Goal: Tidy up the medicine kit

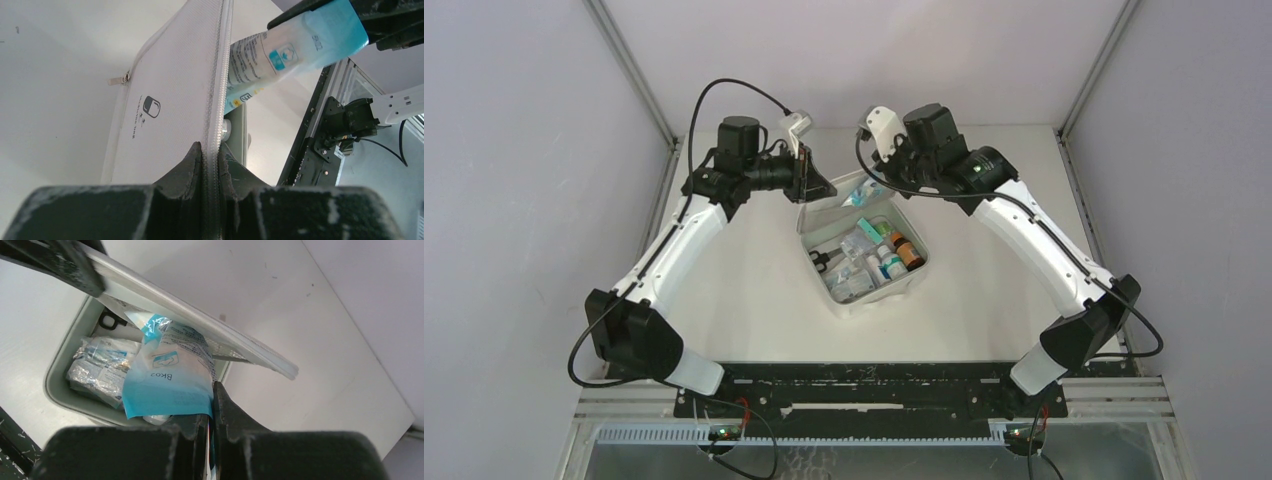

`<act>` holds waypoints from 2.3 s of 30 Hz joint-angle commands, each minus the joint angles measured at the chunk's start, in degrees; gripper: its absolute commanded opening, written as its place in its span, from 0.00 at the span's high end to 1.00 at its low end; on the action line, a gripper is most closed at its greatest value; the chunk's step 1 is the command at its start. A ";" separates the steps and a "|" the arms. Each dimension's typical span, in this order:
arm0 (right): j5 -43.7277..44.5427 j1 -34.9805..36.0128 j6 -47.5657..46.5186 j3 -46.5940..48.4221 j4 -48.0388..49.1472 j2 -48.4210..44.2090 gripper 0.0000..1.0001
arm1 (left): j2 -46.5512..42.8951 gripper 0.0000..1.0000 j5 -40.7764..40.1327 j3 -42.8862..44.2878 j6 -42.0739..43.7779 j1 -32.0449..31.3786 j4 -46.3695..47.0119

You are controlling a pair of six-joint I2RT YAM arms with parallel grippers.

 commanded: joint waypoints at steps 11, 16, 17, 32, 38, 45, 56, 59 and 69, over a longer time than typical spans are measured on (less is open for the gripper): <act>4.88 4.29 1.35 -5.00 5.63 -1.43 1.00 | -0.47 1.00 1.90 -0.67 -7.94 -0.41 5.46; -3.98 4.29 -4.42 -3.72 5.84 0.64 1.00 | 0.38 1.00 5.07 -0.73 -7.22 -0.49 5.50; -5.68 4.29 -5.84 -3.29 5.45 1.24 1.00 | 0.34 1.00 5.58 -0.83 -6.94 -0.48 5.46; -4.90 4.38 -24.56 -6.17 4.91 3.13 0.94 | 0.21 1.00 7.95 -0.79 -4.19 -0.46 4.28; -1.50 4.27 -30.57 -4.15 1.53 1.97 1.00 | 0.51 1.00 8.01 -0.49 -4.03 -0.50 4.22; 1.61 4.33 -34.08 -2.73 -0.77 2.76 1.00 | 0.84 1.00 8.40 -0.70 -3.72 -0.46 4.22; 0.13 4.89 -39.46 -0.76 -2.12 7.79 1.00 | 0.96 1.00 9.42 -0.55 -3.59 -0.54 4.25; -0.10 5.25 -40.72 -0.10 -2.63 9.54 0.99 | 0.88 1.00 9.63 -0.48 -3.44 -0.61 4.22; 0.61 5.24 -38.44 1.02 -1.89 10.74 0.79 | 0.53 1.00 9.65 -0.57 -3.15 -0.71 4.09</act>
